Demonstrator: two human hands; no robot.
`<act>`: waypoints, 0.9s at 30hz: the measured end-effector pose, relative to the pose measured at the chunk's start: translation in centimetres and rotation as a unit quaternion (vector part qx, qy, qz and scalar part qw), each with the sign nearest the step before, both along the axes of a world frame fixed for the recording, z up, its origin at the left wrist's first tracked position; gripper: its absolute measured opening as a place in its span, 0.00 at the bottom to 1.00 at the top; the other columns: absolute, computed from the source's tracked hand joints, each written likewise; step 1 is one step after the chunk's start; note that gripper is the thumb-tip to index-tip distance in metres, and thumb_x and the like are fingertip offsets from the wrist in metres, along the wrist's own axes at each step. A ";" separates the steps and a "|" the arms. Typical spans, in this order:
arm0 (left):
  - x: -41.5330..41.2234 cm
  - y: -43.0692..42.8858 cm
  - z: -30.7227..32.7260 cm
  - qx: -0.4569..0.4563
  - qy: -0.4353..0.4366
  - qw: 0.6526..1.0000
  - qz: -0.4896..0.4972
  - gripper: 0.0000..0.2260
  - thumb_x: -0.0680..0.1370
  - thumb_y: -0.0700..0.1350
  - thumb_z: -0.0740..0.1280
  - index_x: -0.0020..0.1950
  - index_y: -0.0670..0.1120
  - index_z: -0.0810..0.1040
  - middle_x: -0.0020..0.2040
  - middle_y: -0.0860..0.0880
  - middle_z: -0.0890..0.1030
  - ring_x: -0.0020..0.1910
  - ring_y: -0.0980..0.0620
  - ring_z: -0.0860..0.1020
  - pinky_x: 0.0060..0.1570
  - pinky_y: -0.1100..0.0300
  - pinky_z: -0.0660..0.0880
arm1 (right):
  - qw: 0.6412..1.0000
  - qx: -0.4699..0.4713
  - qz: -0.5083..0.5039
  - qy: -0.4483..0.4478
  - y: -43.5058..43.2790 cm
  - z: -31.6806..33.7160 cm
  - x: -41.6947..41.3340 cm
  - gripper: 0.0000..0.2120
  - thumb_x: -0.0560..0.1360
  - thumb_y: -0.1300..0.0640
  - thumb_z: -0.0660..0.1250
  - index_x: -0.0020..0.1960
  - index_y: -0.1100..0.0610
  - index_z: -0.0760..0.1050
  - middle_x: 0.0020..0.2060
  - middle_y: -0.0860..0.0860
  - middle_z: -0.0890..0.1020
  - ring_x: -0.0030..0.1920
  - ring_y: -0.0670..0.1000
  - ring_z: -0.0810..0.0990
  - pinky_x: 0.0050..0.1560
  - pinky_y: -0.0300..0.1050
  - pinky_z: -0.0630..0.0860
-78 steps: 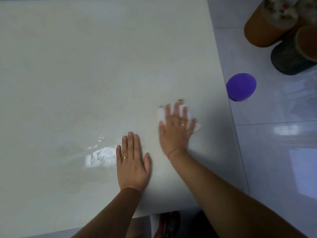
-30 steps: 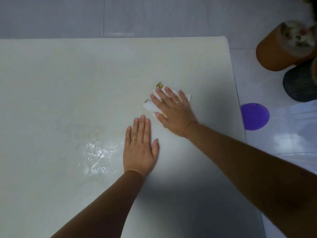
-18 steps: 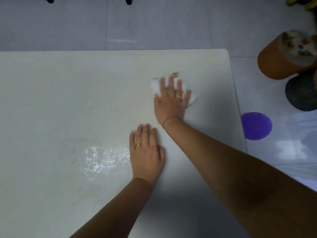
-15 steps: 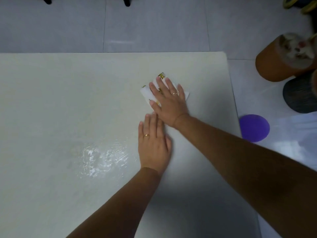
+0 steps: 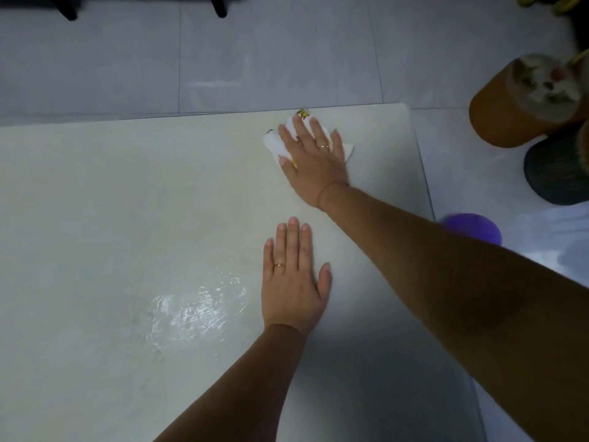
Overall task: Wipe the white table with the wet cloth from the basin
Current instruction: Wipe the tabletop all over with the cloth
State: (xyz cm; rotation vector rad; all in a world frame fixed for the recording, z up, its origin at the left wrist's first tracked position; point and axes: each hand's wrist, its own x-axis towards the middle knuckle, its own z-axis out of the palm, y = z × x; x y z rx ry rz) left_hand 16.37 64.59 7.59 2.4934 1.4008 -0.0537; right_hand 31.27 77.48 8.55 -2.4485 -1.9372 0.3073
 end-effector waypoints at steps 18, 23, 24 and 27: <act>0.2 0.1 0.1 0.021 -0.015 1.000 -0.001 0.31 0.78 0.56 0.52 0.77 0.42 0.56 0.78 0.42 0.57 0.77 0.44 0.52 0.75 0.48 0.49 | 0.998 0.010 -0.033 -0.051 -5.8 -0.4 9.9 0.25 0.80 0.46 0.50 0.77 0.46 0.52 0.77 0.48 0.53 0.77 0.54 0.53 0.71 0.64 0.51; 0.2 0.0 0.2 0.023 -0.017 1.000 0.000 0.31 0.78 0.56 0.52 0.77 0.42 0.57 0.78 0.42 0.57 0.77 0.44 0.53 0.75 0.48 0.48 | 0.959 0.010 -0.281 0.013 -9.3 -0.2 9.5 0.26 0.81 0.47 0.49 0.77 0.49 0.47 0.78 0.52 0.50 0.77 0.57 0.49 0.72 0.65 0.53; 0.2 0.0 0.2 0.024 -0.016 1.000 0.000 0.31 0.78 0.56 0.52 0.77 0.42 0.56 0.78 0.42 0.57 0.77 0.44 0.53 0.75 0.48 0.48 | 0.961 0.004 -0.276 0.002 -10.0 -0.3 7.8 0.27 0.81 0.46 0.48 0.77 0.49 0.46 0.78 0.52 0.49 0.77 0.57 0.48 0.73 0.65 0.51; 0.0 0.0 0.2 0.020 -0.007 1.000 -0.004 0.31 0.79 0.57 0.49 0.78 0.43 0.51 0.79 0.43 0.53 0.78 0.45 0.49 0.76 0.49 0.46 | 0.989 -0.018 -0.147 -0.025 -12.7 -0.3 4.8 0.27 0.81 0.46 0.49 0.77 0.48 0.47 0.78 0.51 0.49 0.77 0.57 0.48 0.73 0.63 0.47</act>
